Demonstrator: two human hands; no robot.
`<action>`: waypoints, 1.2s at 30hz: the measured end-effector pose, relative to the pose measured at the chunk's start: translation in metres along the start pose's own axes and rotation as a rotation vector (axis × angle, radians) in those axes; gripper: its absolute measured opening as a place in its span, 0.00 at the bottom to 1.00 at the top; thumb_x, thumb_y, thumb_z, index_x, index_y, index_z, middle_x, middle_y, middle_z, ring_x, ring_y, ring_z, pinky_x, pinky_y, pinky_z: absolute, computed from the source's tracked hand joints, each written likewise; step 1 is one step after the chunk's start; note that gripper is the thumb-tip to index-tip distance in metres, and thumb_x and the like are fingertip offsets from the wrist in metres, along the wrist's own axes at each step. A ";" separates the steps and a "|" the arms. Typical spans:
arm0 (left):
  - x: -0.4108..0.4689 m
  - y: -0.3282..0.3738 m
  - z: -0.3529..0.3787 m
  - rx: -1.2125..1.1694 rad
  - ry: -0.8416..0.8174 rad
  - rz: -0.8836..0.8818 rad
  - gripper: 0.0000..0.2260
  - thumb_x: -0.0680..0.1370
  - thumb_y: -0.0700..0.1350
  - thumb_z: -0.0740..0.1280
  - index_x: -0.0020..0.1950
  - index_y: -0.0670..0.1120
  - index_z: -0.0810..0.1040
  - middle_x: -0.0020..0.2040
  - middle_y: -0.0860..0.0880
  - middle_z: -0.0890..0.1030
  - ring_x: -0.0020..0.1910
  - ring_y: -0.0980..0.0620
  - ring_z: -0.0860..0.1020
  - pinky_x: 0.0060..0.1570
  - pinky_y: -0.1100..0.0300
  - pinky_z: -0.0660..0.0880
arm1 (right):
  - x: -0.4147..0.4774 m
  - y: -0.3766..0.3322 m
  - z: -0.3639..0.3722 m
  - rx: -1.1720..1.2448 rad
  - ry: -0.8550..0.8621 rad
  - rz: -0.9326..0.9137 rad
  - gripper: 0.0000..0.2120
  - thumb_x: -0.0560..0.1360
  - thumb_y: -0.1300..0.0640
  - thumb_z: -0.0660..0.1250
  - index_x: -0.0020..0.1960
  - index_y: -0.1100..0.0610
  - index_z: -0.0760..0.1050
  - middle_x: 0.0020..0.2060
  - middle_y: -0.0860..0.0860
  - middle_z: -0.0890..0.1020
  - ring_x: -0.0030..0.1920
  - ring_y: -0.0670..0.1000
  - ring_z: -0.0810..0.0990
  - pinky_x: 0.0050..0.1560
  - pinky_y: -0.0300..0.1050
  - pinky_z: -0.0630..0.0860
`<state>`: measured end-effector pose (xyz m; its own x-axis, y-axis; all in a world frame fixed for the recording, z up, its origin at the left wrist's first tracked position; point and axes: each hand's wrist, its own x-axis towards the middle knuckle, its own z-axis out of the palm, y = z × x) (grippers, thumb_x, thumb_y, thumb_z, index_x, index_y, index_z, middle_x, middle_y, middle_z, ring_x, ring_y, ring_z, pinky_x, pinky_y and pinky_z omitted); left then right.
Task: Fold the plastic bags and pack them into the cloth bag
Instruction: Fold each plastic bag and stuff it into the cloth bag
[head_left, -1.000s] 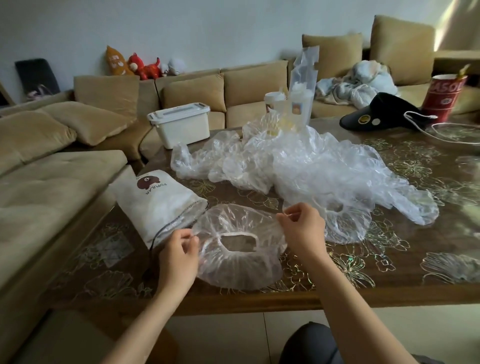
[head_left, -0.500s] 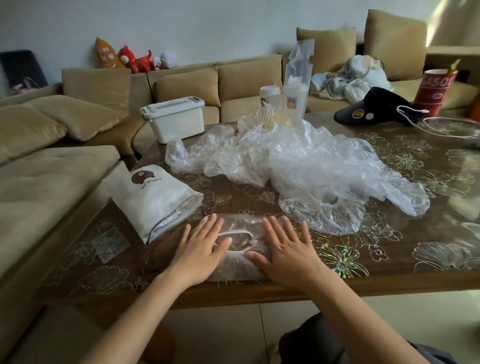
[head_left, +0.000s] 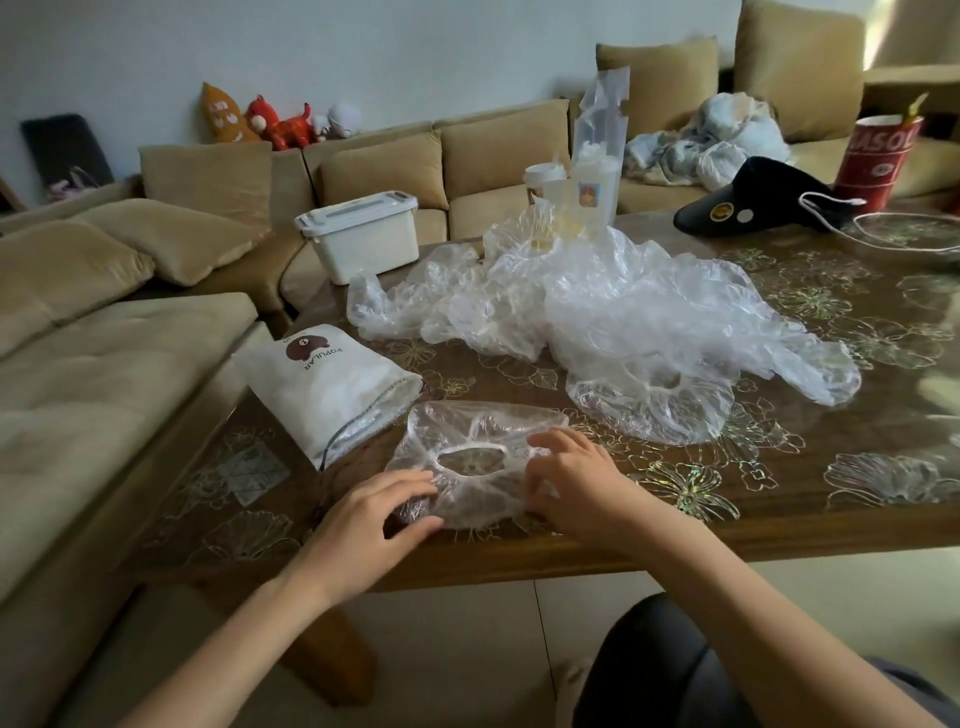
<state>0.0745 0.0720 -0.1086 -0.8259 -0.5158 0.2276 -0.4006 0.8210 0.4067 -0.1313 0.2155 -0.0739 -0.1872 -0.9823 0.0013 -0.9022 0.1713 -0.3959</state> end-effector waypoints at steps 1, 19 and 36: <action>0.001 0.001 -0.002 0.003 -0.012 -0.001 0.36 0.66 0.77 0.52 0.64 0.56 0.74 0.65 0.63 0.70 0.65 0.66 0.65 0.65 0.68 0.60 | 0.001 0.001 0.000 0.000 0.029 -0.006 0.11 0.78 0.53 0.63 0.59 0.54 0.76 0.74 0.51 0.59 0.75 0.51 0.50 0.73 0.50 0.49; -0.007 0.007 0.002 0.007 0.246 0.278 0.21 0.76 0.63 0.59 0.60 0.50 0.75 0.56 0.57 0.78 0.58 0.64 0.72 0.60 0.74 0.65 | -0.007 0.021 -0.014 0.414 0.040 0.057 0.11 0.71 0.61 0.72 0.52 0.54 0.79 0.44 0.43 0.78 0.45 0.45 0.78 0.41 0.29 0.72; 0.052 0.026 0.016 0.137 0.288 -0.528 0.10 0.78 0.52 0.63 0.45 0.46 0.73 0.36 0.52 0.77 0.35 0.52 0.75 0.31 0.59 0.66 | 0.026 0.015 0.012 0.127 0.466 0.479 0.06 0.79 0.60 0.56 0.51 0.60 0.70 0.48 0.56 0.78 0.43 0.56 0.78 0.38 0.45 0.69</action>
<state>0.0147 0.0704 -0.1005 -0.3693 -0.8909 0.2643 -0.7896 0.4508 0.4163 -0.1451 0.1919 -0.0906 -0.7282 -0.6603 0.1837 -0.6307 0.5409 -0.5564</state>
